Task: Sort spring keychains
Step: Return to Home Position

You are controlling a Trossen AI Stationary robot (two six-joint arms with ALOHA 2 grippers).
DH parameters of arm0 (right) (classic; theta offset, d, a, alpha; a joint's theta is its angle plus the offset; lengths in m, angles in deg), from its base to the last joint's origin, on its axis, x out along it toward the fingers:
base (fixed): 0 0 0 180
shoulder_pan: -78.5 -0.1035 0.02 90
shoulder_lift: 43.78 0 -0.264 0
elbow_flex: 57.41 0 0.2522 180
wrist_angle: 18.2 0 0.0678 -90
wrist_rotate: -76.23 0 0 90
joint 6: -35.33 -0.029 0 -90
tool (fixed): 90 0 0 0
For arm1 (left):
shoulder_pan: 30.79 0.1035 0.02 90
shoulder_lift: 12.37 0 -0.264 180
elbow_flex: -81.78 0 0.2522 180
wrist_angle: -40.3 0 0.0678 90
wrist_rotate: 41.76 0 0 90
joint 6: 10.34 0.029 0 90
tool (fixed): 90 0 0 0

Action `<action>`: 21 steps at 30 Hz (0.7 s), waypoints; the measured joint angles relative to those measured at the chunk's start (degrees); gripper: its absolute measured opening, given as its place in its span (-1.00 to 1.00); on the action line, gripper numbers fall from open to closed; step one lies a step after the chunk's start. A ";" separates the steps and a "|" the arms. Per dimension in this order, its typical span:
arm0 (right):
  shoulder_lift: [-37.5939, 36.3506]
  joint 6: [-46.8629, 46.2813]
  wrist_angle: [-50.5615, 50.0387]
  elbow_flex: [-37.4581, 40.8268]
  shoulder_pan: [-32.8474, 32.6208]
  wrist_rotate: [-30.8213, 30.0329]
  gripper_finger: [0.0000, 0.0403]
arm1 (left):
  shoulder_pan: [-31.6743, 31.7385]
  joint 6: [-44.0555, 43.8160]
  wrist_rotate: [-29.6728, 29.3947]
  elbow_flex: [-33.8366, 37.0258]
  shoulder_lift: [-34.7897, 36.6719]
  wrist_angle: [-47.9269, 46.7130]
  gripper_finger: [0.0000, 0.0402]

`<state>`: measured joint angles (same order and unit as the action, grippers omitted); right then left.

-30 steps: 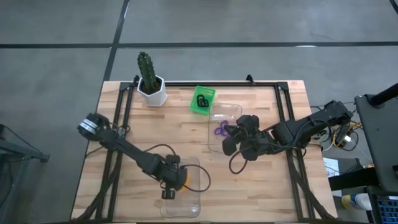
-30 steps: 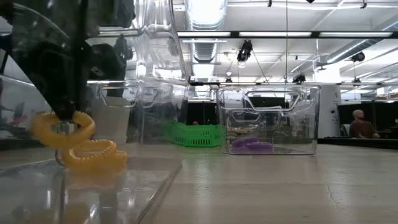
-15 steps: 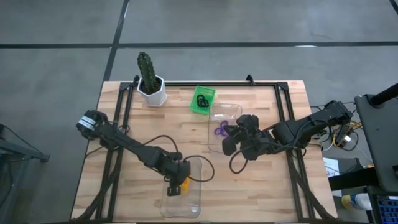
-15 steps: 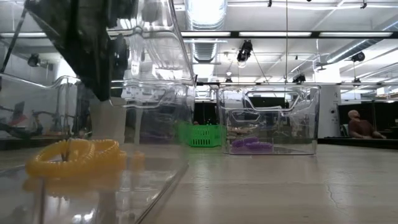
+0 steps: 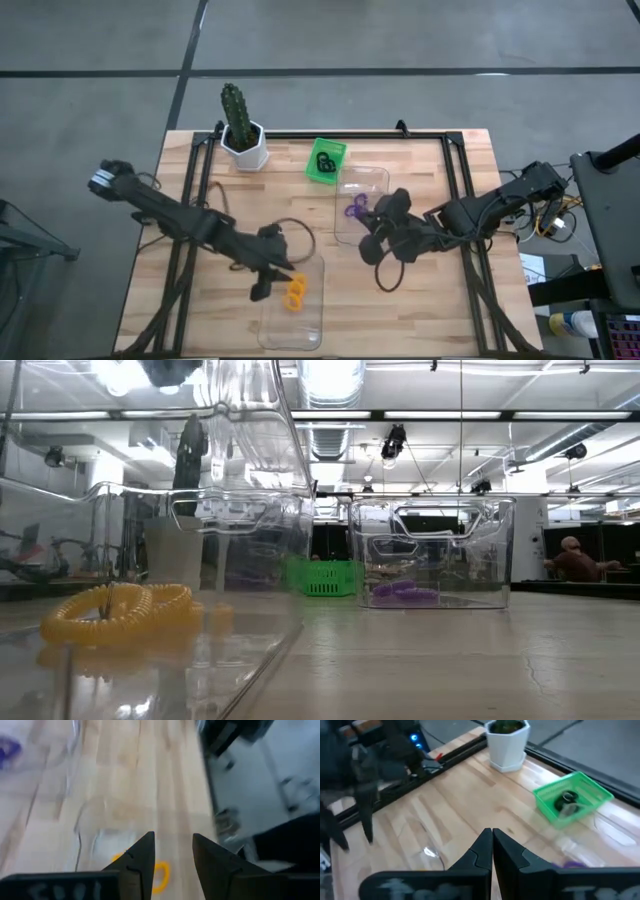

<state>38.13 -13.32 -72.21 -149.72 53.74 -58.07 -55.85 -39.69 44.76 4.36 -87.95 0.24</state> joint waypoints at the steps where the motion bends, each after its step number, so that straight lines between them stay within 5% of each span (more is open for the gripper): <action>1: 0.00 1.33 0.89 0.24 -0.17 0.04 -0.96 | 0.36 0.18 0.01 1.00 1.72 1.42 -0.39; 7: -1.73 9.49 12.68 4.04 -1.83 0.05 -0.96 | 4.65 0.23 0.00 10.70 13.55 14.23 -0.39; 15: -10.44 21.14 50.29 21.23 -1.89 11.55 -0.96 | 7.83 2.70 1.68 22.17 29.34 24.46 -0.39; 21: -19.48 25.69 52.13 32.20 -1.68 6.42 -0.96 | 7.85 6.64 -4.61 29.10 40.25 24.18 -0.39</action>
<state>18.65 12.37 -20.08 -117.52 52.06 -51.65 -48.00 -33.05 40.15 33.46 -47.70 24.43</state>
